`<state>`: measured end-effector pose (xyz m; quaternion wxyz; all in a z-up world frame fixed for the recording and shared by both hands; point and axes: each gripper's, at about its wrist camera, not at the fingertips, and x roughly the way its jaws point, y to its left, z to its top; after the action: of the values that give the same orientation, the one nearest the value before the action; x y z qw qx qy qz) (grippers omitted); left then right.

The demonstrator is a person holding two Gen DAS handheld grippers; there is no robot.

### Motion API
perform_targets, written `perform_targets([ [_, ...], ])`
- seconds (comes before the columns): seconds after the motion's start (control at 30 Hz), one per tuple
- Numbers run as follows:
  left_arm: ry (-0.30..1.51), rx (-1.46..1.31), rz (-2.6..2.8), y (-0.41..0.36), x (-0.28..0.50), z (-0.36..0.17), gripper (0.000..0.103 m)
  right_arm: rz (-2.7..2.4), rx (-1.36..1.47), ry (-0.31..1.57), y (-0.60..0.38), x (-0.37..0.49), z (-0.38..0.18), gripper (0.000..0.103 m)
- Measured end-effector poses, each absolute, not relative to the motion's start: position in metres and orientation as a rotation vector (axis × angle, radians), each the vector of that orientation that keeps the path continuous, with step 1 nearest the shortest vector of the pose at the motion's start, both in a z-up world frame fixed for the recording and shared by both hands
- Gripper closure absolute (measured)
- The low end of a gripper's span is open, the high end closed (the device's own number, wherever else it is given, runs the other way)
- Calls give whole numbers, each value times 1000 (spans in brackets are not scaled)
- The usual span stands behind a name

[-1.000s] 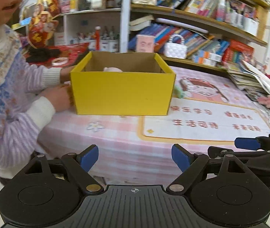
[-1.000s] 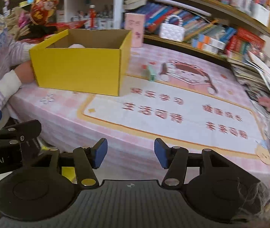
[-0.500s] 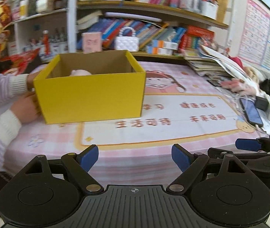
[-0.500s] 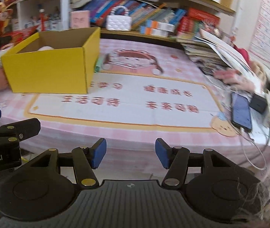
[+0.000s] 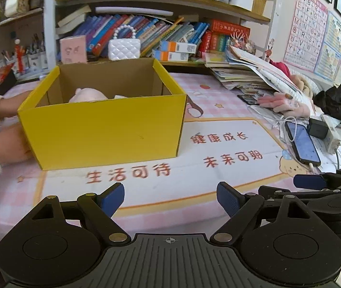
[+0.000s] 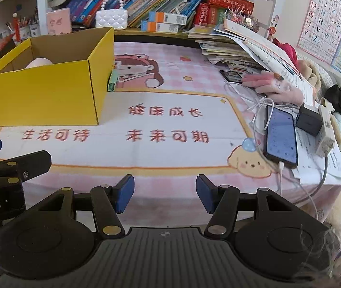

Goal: Organize objects
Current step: 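Withdraw both open tools from the box toward the mint-green item and white card box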

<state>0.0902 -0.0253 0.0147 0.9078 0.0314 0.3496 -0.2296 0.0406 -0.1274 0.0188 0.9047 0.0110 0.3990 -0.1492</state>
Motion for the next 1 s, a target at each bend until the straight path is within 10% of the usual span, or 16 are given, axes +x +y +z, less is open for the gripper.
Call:
perform_targets([
  [0.37,745,62,-531,-84,125,6,20,-316,37,839,-187,79,14,50],
  [0.6,770,48,-636,-120,143,2,79,-297,42,820,-217,100,15,50],
  [1.0,698,133,-475,-181,201,-5,81,-296,55,770,-260,131,24,50],
])
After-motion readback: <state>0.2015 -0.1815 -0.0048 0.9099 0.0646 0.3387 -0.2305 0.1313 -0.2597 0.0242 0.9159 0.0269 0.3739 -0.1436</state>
